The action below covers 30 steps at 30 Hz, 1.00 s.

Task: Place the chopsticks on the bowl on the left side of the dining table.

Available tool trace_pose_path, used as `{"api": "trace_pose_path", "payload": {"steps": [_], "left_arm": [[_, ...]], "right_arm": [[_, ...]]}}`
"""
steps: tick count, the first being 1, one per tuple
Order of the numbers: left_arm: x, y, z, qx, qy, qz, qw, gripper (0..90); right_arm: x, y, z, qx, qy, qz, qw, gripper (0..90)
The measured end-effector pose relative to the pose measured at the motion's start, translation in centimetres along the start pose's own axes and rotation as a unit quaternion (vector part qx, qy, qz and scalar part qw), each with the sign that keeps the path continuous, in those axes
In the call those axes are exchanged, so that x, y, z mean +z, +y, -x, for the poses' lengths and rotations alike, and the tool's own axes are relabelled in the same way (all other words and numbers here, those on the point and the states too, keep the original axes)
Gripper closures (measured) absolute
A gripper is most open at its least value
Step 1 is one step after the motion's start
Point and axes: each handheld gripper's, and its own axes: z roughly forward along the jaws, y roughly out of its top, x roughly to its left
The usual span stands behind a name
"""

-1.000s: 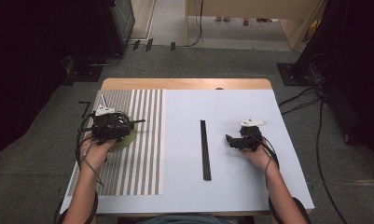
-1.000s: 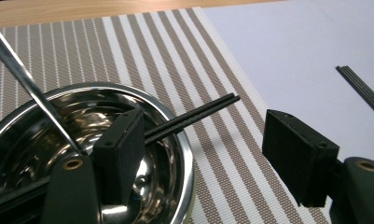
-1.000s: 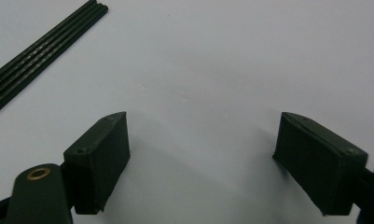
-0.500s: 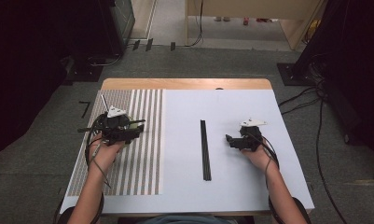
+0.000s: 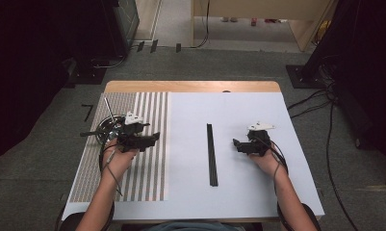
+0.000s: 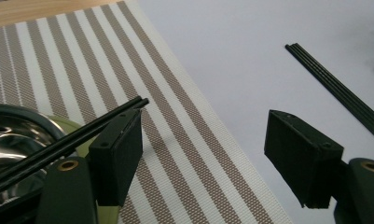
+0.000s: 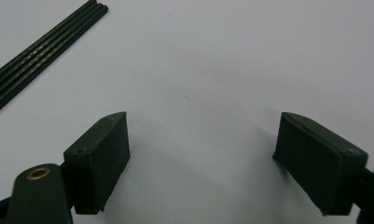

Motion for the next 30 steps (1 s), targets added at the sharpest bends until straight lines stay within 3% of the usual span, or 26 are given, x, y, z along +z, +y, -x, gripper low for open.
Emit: {"api": "trace_pose_path", "payload": {"steps": [17,23,30], "left_arm": [[1.8,-0.6,2.4,0.031,-0.016,-0.008,0.9993,26.9],[2.2,-0.8,3.1,0.040,-0.018,0.005,0.9990,26.6],[2.8,-0.9,3.9,0.050,-0.029,0.002,0.9984,25.3]], "right_arm": [[0.0,0.0,0.0,0.000,0.000,0.000,1.0000,17.5],[0.0,0.0,0.0,-0.001,0.000,0.000,1.0000,17.5],[0.0,0.0,0.0,0.000,0.000,0.000,1.0000,17.5]]}}
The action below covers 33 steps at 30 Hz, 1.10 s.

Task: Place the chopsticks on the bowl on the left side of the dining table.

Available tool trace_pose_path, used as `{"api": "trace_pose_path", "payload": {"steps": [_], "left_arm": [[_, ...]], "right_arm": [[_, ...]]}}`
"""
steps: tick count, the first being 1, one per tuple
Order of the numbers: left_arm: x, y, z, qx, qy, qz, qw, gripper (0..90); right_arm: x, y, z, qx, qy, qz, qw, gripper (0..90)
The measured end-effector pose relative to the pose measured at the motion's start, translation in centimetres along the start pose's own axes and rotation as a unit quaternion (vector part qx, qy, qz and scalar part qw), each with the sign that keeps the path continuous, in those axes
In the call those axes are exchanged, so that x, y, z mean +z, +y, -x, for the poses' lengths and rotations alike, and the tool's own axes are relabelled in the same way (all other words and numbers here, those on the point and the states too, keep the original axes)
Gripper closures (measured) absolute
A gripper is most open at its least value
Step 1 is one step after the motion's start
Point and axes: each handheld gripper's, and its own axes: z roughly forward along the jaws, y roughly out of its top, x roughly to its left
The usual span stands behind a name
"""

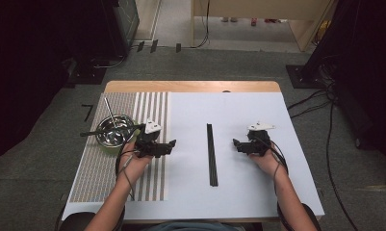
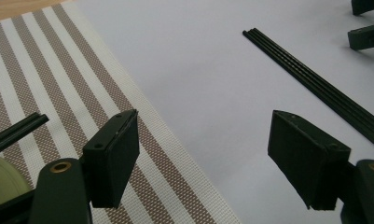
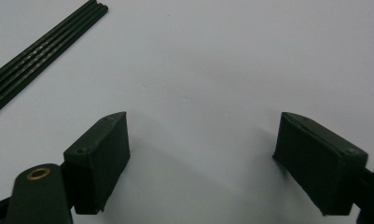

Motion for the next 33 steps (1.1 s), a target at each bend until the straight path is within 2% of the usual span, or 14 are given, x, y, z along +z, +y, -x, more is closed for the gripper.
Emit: {"api": "trace_pose_path", "payload": {"steps": [10,18,33], "left_arm": [[1.5,-0.4,1.4,0.021,-0.010,-0.010,0.9997,25.0],[2.5,-0.7,1.8,0.024,-0.016,-0.009,0.9995,24.3],[4.1,-1.2,2.9,0.045,-0.019,-0.021,0.9986,24.2]], "right_arm": [[0.0,0.0,0.0,0.000,0.000,0.000,1.0000,17.5],[0.0,0.0,0.0,0.000,0.000,0.000,1.0000,17.5],[0.0,0.0,0.0,0.000,0.000,0.000,1.0000,17.5]]}}
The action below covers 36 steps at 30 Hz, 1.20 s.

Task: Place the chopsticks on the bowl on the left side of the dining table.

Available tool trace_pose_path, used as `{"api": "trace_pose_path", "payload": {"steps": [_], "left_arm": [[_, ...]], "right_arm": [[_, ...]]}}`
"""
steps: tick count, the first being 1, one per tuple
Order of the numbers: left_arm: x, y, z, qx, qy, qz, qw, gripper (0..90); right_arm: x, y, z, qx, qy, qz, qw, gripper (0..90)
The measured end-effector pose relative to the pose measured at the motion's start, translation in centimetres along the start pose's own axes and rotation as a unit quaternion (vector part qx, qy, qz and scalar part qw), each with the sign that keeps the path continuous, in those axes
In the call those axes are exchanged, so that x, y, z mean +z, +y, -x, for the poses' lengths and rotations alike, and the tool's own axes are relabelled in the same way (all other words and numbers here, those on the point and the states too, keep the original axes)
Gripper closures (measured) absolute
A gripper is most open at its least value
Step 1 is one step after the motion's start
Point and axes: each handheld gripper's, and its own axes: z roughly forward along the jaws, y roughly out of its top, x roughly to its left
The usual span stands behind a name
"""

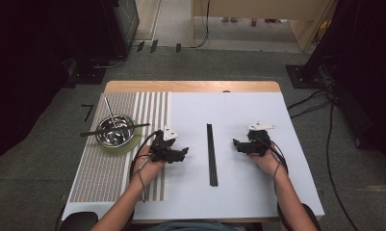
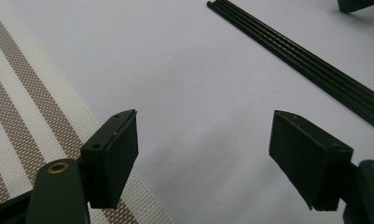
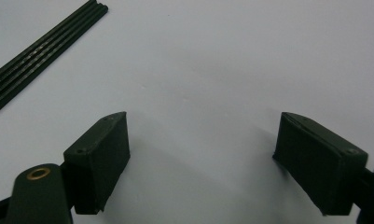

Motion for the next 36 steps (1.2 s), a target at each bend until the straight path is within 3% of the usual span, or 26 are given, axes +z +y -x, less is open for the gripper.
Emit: {"api": "trace_pose_path", "payload": {"steps": [16,25,36], "left_arm": [[1.7,-0.7,1.1,0.013,-0.004,-0.017,0.9998,24.2],[2.0,-1.0,1.2,0.023,-0.014,-0.003,0.9996,18.8],[2.0,-1.1,1.1,0.022,-0.015,-0.003,0.9996,18.4]], "right_arm": [[0.0,0.0,0.0,0.000,0.000,0.000,1.0000,17.5],[0.0,0.0,0.0,0.000,0.000,0.000,1.0000,17.5],[0.0,0.0,0.0,0.000,0.000,0.000,1.0000,17.4]]}}
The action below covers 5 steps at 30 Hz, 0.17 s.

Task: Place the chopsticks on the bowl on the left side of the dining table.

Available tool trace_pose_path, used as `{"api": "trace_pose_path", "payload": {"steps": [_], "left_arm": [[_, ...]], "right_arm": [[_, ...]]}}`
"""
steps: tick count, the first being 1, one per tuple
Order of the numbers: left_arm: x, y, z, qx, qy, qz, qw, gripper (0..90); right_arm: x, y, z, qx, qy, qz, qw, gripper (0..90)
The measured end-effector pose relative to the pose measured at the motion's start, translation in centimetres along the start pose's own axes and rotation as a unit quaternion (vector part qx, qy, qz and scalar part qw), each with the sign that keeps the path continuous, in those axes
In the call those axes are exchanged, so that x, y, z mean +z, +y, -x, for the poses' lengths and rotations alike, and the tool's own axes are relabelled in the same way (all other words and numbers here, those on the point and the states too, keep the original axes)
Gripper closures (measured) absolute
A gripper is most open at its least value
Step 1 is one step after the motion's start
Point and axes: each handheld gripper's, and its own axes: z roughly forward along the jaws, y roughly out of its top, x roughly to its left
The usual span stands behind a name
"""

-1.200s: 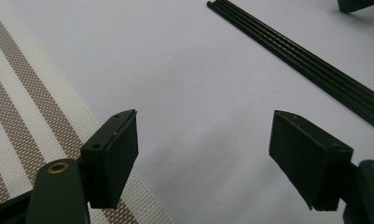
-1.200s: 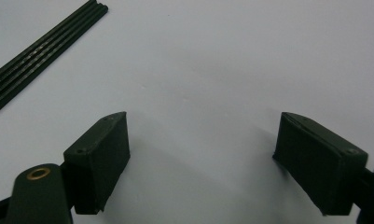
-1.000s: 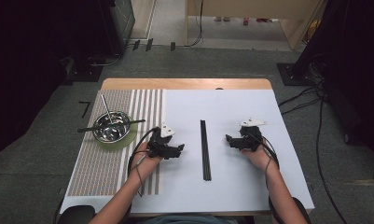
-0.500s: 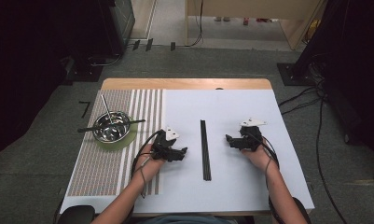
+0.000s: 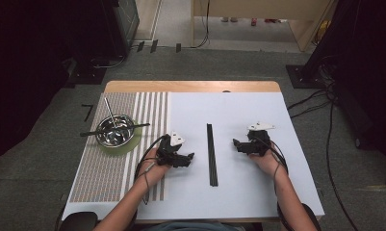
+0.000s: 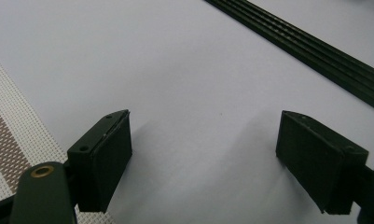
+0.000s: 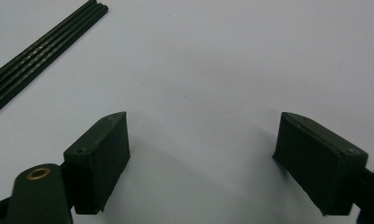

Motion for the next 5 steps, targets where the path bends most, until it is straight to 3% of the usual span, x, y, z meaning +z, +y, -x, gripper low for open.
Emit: {"api": "trace_pose_path", "payload": {"steps": [5], "left_arm": [[0.00,0.00,0.00,0.000,0.000,0.000,1.0000,18.4]], "right_arm": [[0.00,0.00,0.00,0.000,0.000,0.000,1.0000,17.5]]}}
